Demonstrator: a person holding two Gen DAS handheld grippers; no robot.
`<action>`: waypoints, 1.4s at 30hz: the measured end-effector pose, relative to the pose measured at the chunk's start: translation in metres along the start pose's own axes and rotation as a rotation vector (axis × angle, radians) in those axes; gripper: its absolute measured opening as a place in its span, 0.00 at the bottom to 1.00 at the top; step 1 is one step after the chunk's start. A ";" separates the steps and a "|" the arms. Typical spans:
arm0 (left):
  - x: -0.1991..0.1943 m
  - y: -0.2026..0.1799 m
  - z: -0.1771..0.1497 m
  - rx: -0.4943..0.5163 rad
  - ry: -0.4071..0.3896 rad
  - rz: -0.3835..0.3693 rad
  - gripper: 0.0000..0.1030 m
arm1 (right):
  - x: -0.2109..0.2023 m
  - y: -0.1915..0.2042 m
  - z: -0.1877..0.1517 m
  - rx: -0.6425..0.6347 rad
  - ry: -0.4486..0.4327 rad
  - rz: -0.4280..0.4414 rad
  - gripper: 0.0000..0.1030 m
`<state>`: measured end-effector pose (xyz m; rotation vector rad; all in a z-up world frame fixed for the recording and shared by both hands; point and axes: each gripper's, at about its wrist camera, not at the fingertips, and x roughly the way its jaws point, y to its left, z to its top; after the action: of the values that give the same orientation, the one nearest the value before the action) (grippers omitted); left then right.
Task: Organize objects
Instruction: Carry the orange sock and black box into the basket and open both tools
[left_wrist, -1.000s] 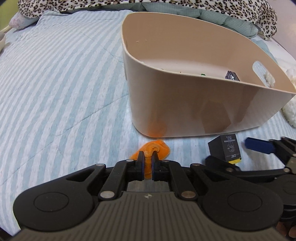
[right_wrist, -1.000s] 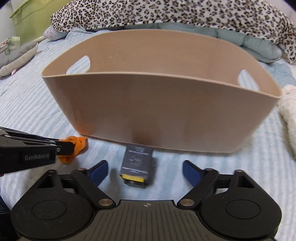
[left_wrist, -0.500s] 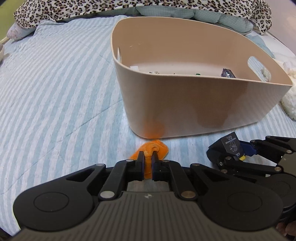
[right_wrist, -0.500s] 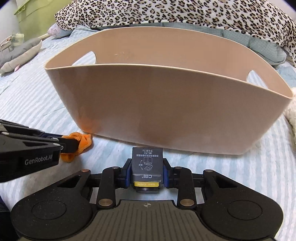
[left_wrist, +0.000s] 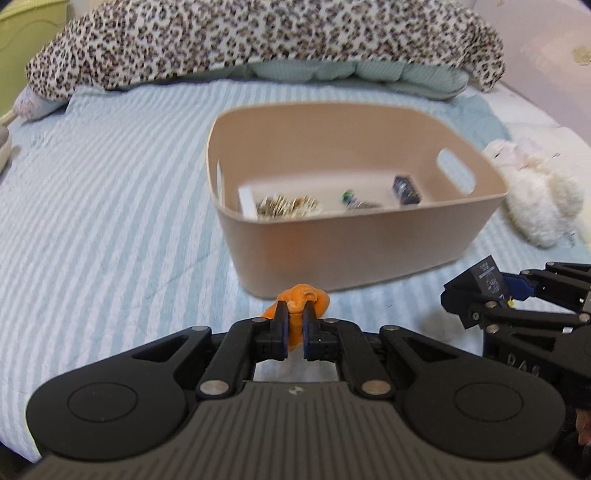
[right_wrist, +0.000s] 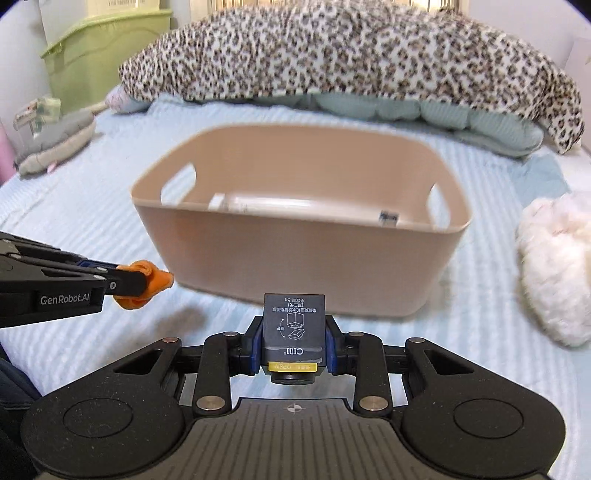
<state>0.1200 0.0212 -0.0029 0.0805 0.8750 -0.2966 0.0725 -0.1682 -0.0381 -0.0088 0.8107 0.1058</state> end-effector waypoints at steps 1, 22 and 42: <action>-0.005 -0.002 0.003 0.007 -0.013 -0.005 0.07 | -0.008 -0.003 0.003 0.003 -0.018 -0.001 0.29; 0.004 -0.042 0.111 0.041 -0.202 0.054 0.07 | -0.026 -0.047 0.110 0.064 -0.277 -0.074 0.28; 0.091 -0.022 0.093 0.022 0.012 0.127 0.60 | 0.063 -0.047 0.104 0.051 -0.024 -0.119 0.56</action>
<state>0.2374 -0.0382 -0.0114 0.1579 0.8747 -0.1877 0.1957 -0.2038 -0.0136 -0.0079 0.7872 -0.0276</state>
